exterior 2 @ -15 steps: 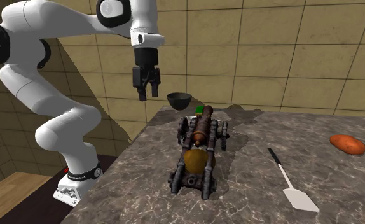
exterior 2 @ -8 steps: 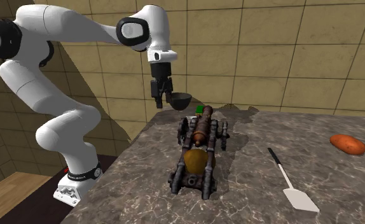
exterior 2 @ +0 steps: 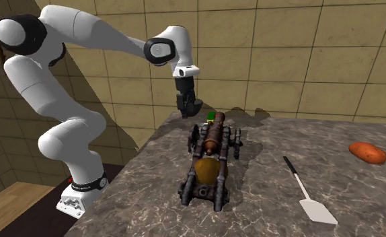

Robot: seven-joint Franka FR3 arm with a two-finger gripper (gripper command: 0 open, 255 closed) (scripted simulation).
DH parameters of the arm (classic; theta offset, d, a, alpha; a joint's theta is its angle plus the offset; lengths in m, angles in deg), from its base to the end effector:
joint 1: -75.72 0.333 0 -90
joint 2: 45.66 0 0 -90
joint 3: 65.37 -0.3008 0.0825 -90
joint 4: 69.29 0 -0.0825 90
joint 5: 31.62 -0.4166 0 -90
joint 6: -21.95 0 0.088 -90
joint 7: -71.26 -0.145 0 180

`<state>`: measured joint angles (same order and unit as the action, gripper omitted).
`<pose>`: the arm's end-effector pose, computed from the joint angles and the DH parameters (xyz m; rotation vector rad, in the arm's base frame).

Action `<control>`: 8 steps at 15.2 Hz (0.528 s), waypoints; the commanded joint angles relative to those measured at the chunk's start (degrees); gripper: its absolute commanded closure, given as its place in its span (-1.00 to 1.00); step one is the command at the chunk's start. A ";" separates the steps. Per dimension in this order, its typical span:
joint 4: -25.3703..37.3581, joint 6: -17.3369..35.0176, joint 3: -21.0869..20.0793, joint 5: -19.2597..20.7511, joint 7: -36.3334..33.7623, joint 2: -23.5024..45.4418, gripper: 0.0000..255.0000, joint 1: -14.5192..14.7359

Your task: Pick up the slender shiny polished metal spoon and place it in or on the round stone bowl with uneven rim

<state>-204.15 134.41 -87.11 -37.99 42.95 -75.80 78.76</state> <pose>0.4088 0.2036 0.4587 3.0988 -0.2115 0.2042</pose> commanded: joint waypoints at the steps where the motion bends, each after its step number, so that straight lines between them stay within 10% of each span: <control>1: 0.42 2.94 -1.87 -0.32 -2.33 2.41 -1.00 0.05; 8: 5.93 12.39 -9.58 2.76 -12.61 14.76 -1.00 -0.99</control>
<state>-198.67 145.35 -95.55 -35.75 32.07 -62.51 77.80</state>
